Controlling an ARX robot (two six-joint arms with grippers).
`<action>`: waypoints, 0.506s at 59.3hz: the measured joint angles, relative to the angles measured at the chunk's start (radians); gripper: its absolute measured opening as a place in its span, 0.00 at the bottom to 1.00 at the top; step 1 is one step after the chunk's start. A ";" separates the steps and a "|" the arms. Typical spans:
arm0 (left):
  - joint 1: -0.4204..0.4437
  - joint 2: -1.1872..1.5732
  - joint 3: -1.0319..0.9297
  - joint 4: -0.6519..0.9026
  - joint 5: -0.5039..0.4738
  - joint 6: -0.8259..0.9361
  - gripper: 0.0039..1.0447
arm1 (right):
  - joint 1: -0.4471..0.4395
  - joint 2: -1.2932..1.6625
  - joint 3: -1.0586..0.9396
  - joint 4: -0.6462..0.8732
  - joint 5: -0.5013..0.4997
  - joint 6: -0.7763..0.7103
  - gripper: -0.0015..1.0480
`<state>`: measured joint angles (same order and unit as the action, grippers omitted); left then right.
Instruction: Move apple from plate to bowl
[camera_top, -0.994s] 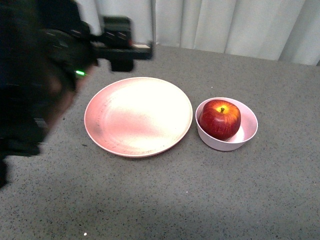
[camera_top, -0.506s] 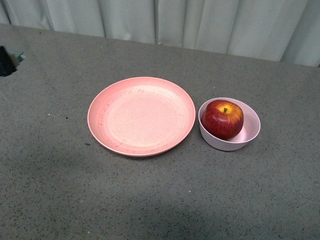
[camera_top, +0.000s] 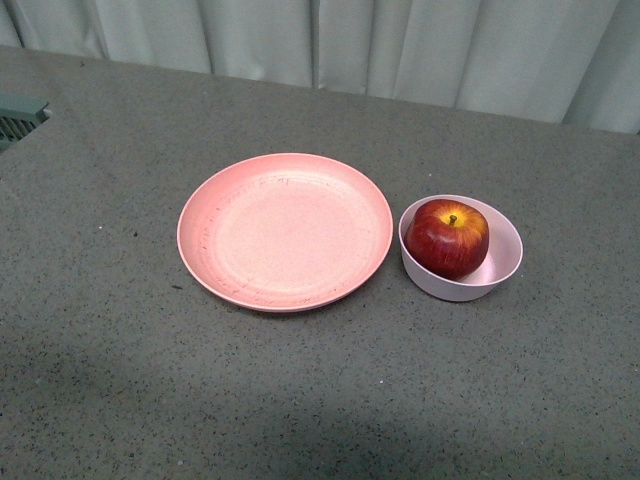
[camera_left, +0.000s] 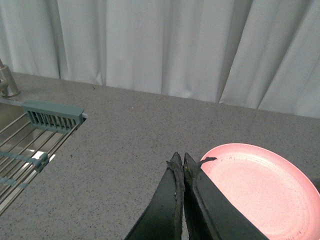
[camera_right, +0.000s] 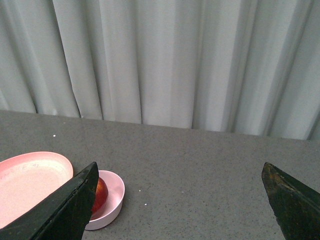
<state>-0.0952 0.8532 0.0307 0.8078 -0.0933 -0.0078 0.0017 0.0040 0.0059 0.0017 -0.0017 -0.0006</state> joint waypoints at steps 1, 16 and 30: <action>0.018 -0.025 -0.004 -0.021 0.027 0.000 0.03 | 0.000 0.000 0.000 0.000 0.000 0.000 0.91; 0.092 -0.246 -0.011 -0.212 0.092 0.001 0.03 | 0.000 0.000 0.000 0.000 0.000 0.000 0.91; 0.093 -0.386 -0.012 -0.342 0.092 0.001 0.03 | 0.000 0.000 0.000 0.000 0.000 0.000 0.91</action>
<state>-0.0025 0.4675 0.0189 0.4660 -0.0017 -0.0067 0.0017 0.0040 0.0059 0.0017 -0.0013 -0.0002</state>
